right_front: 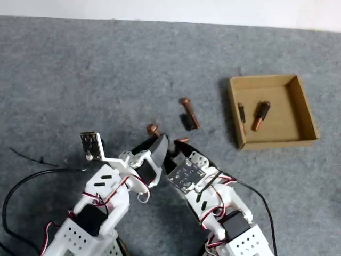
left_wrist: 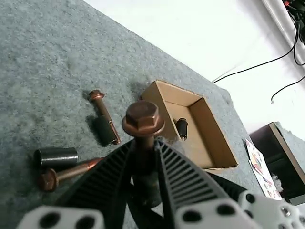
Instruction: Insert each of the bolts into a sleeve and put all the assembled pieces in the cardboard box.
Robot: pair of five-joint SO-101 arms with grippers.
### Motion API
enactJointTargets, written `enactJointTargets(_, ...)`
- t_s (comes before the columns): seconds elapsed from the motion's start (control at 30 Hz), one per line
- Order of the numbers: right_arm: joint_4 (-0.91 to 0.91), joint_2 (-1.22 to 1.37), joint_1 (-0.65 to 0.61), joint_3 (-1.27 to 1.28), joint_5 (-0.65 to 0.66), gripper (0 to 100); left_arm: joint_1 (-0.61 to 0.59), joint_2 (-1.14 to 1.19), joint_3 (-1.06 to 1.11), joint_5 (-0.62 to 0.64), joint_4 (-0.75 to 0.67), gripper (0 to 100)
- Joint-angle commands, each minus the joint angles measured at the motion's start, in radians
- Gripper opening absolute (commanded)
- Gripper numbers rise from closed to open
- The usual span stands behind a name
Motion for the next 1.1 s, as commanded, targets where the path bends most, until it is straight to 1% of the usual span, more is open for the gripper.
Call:
enactJointTargets(0.0,-0.047,-0.021,0.004,0.114,0.012,0.5,0.022,0.004,-0.024,-0.014,0.025,13)
enactJointTargets(0.1,-0.047,-0.018,0.004,0.113,0.012,0.5,0.024,0.004,-0.025,-0.014,0.051,29)
enactJointTargets(0.17,-0.047,-0.018,0.004,0.113,0.012,0.5,0.016,-0.001,-0.03,-0.014,0.06,34)
enactJointTargets(0.23,-0.045,-0.018,0.005,0.111,0.012,0.5,-0.007,-0.005,-0.035,-0.008,0.057,34)
enactJointTargets(0.3,-0.045,-0.018,0.021,0.111,0.012,0.5,-0.081,-0.005,-0.048,0.051,0.055,33)
enactJointTargets(0.4,-0.051,-0.024,0.071,0.111,0.012,0.5,-0.226,-0.005,-0.082,0.15,0.055,31)
enactJointTargets(0.5,-0.062,-0.025,0.084,0.111,0.012,0.5,-0.303,-0.005,-0.096,0.19,0.055,31)
enactJointTargets(0.63,-0.065,-0.025,0.101,0.111,0.011,0.5,-0.357,-0.005,-0.096,0.195,0.055,31)
enactJointTargets(0.73,-0.099,-0.025,0.16,0.111,0.008,0.5,-0.41,-0.005,-0.101,0.23,0.054,31)
enactJointTargets(0.77,-0.116,-0.025,0.188,0.111,-0.017,0.5,-0.424,-0.005,-0.104,0.235,0.054,31)
enactJointTargets(0.9,-0.156,-0.024,0.271,0.111,-0.212,0.5,-0.433,-0.005,-0.101,0.232,0.055,31)
enactJointTargets(1.0,-0.156,-0.018,0.278,0.111,-0.226,0.5,-0.438,-0.005,-0.101,0.232,0.055,31)
enactJointTargets(1.07,-0.156,-0.016,0.282,0.11,-0.226,0.5,-0.44,-0.005,-0.101,0.23,0.055,28)
